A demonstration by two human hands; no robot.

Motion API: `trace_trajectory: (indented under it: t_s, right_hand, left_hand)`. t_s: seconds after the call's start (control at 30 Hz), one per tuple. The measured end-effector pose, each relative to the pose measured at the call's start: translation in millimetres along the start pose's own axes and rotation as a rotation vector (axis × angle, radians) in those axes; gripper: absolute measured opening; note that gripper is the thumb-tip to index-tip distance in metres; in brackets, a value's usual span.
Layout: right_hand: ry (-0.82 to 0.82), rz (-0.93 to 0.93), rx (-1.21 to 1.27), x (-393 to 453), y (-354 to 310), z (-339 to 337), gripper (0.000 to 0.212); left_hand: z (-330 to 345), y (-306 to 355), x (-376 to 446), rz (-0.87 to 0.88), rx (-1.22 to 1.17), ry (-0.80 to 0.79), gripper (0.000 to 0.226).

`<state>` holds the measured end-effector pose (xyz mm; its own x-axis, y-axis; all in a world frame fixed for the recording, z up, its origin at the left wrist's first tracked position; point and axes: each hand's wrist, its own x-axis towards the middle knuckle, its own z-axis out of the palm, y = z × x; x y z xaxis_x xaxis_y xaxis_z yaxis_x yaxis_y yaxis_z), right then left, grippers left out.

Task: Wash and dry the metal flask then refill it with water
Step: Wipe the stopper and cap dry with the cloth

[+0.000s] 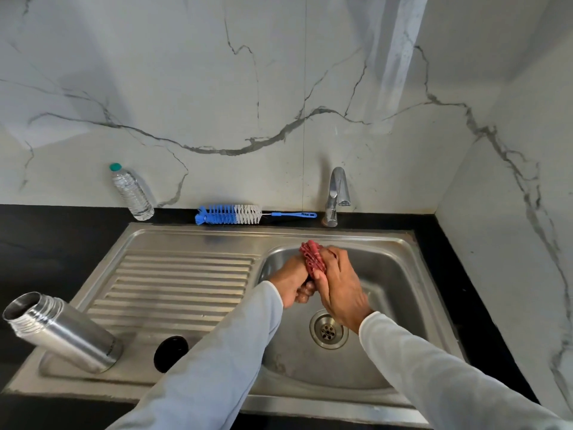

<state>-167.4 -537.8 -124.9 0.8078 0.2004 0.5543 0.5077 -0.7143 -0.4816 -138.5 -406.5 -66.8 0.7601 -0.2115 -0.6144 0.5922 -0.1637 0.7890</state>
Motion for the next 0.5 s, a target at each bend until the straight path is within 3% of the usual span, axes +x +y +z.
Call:
trace_trajectory:
  t_s: [0.1, 0.2, 0.3, 0.4, 0.5]
  right_hand:
    - [-0.025, 0.266, 0.077, 15.7, -17.8, -7.1, 0.041]
    - [-0.056, 0.528, 0.267, 32.0, -25.7, -10.3, 0.034]
    - [-0.07, 0.724, 0.435, 41.7, -27.0, -12.2, 0.04]
    - [0.002, 1.003, 0.842, 46.8, -26.7, -13.0, 0.045]
    - [0.004, 1.184, 1.204, 44.9, -24.4, -21.7, 0.049]
  left_hand:
    - [9.6, -7.9, 6.3, 0.305, 0.077, 0.233, 0.049]
    - [-0.8, -17.5, 12.0, 0.66, 0.55, 0.426, 0.049]
    - [-7.8, -22.5, 14.0, 0.838, 0.765, 0.481, 0.049]
    - [-3.5, -27.3, 17.6, 0.833, 0.63, 0.447, 0.057]
    - [-2.1, -33.2, 23.0, 0.781, 0.319, 0.332, 0.04]
